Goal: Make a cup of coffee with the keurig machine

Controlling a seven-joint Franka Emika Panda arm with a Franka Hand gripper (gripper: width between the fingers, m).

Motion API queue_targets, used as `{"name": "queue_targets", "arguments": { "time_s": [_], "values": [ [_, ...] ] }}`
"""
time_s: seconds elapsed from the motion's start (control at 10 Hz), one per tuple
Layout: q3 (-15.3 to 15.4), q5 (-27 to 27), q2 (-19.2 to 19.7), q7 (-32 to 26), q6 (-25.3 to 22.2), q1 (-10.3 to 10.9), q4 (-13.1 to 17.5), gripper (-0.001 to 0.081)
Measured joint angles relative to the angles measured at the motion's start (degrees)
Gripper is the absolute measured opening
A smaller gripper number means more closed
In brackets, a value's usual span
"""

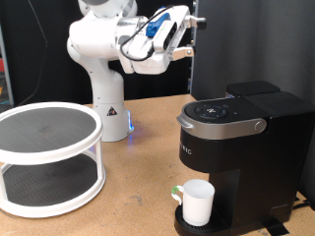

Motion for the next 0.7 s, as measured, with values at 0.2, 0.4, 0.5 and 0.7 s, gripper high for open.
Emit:
{"name": "queue_targets", "arguments": {
  "time_s": [0.2,0.4,0.5,0.7],
  "values": [
    [0.8,-18.2,-0.1,7.0,1.6,-0.8,0.8,0.0803],
    [1.3,-22.5,-0.3,11.1,2.1,-1.1,1.3,0.0803],
    [1.3,-22.6,-0.2,11.1,2.1,-1.1,1.3,0.0803],
    [2.2,-37.9,0.2,12.7,2.1,-1.7,1.3,0.0803]
  ]
}}
